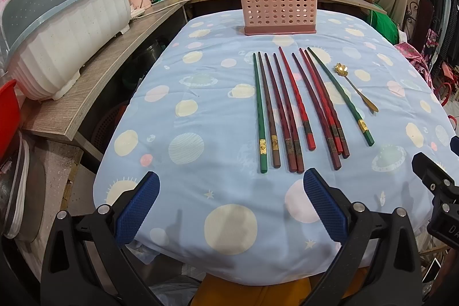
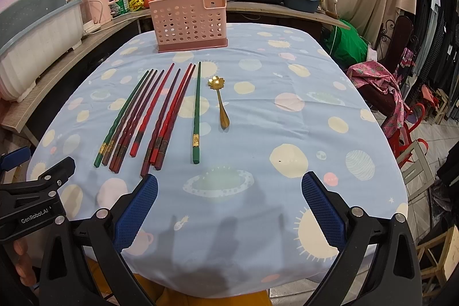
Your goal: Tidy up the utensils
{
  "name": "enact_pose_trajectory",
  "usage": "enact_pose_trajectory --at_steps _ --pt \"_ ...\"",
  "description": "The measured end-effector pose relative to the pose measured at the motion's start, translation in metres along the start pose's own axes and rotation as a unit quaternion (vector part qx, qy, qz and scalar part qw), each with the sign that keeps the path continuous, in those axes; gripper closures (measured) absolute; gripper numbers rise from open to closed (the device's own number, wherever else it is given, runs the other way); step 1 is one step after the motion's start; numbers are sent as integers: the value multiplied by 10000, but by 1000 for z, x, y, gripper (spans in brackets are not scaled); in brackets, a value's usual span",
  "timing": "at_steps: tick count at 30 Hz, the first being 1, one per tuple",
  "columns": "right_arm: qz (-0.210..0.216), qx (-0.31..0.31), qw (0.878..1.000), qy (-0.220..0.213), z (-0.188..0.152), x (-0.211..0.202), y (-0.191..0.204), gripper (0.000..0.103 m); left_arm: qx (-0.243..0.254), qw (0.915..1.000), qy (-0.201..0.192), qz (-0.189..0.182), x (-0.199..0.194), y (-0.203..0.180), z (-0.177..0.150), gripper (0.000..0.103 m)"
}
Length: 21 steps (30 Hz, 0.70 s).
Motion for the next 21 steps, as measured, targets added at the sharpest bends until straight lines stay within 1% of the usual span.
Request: enact_pose_trajectory --at_steps 21 --pt "1 -7 10000 9 0 0 1 7 1 10000 -9 -1 -1 -1 0 7"
Point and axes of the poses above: each gripper's, at about its wrist camera, not at the fingertips, and x roughly the way its jaws point, y to its left, z to its top, the point moved 4 cm from there along x, roughly the way its jaws point, and after that the axes turned 2 degrees about z, right-handed, at the moved point
